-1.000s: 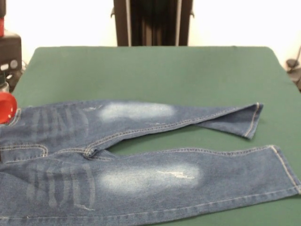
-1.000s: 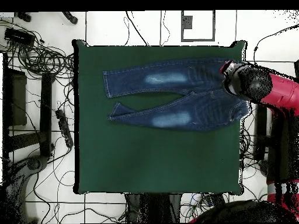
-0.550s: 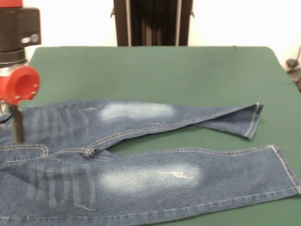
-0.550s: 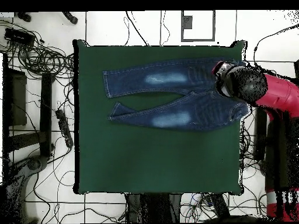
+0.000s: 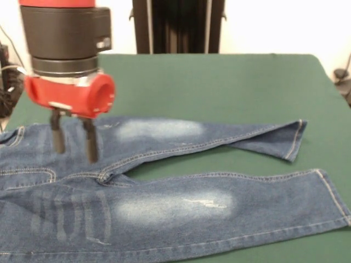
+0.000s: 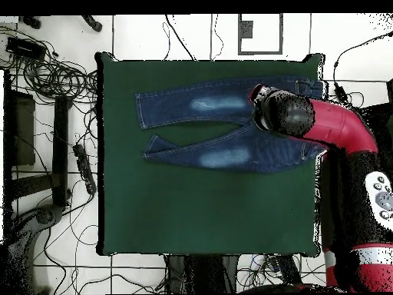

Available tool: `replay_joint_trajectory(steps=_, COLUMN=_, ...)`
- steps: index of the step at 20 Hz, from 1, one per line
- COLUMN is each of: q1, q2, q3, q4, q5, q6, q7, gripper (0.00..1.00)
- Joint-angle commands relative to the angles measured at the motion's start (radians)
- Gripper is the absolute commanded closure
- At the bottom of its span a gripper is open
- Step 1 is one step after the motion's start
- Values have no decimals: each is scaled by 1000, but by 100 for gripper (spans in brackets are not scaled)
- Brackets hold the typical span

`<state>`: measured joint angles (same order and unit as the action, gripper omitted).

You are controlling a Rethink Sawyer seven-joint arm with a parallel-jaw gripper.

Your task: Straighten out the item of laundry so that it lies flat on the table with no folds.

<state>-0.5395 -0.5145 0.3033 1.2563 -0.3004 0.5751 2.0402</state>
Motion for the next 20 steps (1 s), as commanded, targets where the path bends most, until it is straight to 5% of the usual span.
replay_joint_trajectory(steps=1, q1=111, q2=0, q3=-44, q4=232, q5=118, q6=-83, q7=317, gripper=0)
replay_joint_trajectory(steps=15, q1=280, q2=-1, q3=-156, q4=329, q5=302, q6=-221, q7=414, gripper=0)
replay_joint_trajectory(steps=20, q1=397, q2=-11, q3=-255, q4=323, q5=332, q6=-172, q7=468, gripper=0)
